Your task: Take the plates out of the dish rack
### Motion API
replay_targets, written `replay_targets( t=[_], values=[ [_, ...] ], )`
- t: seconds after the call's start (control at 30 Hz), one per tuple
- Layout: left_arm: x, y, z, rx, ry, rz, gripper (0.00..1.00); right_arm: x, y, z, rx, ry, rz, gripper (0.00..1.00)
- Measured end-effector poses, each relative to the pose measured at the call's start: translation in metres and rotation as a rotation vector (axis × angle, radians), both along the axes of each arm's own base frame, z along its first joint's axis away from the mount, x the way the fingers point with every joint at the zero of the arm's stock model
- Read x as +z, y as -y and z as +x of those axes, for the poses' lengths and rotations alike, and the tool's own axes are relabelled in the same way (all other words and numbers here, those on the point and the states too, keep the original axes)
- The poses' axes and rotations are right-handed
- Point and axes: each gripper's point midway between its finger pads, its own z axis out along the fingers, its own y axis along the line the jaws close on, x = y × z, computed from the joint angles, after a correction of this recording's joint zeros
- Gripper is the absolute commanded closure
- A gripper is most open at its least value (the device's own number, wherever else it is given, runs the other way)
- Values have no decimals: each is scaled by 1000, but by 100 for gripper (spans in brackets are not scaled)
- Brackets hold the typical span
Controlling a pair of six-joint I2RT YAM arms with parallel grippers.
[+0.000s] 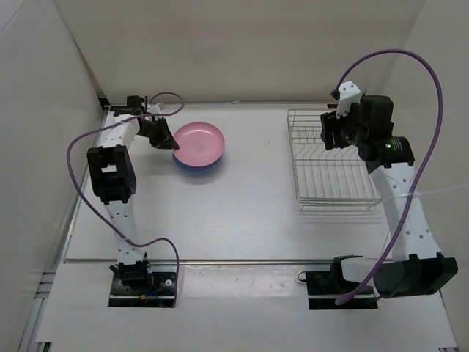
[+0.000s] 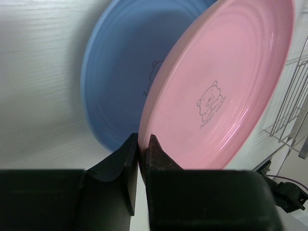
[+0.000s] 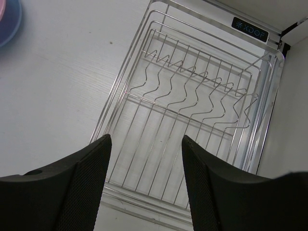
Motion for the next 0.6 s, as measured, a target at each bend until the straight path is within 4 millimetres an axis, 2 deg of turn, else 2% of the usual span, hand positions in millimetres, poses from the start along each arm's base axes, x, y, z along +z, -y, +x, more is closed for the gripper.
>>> replay_targets(
  t=[0.2, 0.47, 0.6],
  values=[
    [-1, -4, 6, 9, 15, -17, 89, 2, -1, -3, 7, 6, 2, 36],
    [-24, -5, 9, 13, -15, -21, 89, 3, -3, -8, 21, 2, 9, 36],
    [-29, -5, 10, 15, -21, -21, 89, 2, -4, -9, 30, -3, 13, 36]
  ],
)
